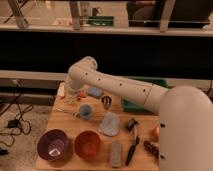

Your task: Place pepper in tray

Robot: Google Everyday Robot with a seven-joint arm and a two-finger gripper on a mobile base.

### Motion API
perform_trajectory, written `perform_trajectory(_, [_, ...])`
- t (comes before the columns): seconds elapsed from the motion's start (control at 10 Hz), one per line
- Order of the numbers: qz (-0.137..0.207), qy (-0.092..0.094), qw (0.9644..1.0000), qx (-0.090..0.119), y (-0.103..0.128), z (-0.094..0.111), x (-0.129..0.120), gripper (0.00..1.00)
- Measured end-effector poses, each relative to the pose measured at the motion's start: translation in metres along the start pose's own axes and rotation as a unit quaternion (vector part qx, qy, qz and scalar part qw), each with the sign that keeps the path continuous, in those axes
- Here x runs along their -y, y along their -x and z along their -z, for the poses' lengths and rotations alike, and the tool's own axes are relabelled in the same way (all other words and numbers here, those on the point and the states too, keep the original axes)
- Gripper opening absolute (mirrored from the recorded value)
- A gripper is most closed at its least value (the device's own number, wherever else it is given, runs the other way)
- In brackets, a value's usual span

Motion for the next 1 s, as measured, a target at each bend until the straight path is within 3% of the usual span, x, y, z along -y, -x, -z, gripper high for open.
perform_trajectory(0.3, [-0.043,-0.007,0.9989,-0.02,-0.061,0.015,0.019,0.0])
perform_trajectory(0.6, [-0.08,-0.011,0.9959,-0.041,-0.109,0.026,0.018,0.0])
perform_trajectory(1.0, [-0.114,-0.017,0.9919,-0.053,-0.144,0.031,0.022,0.0])
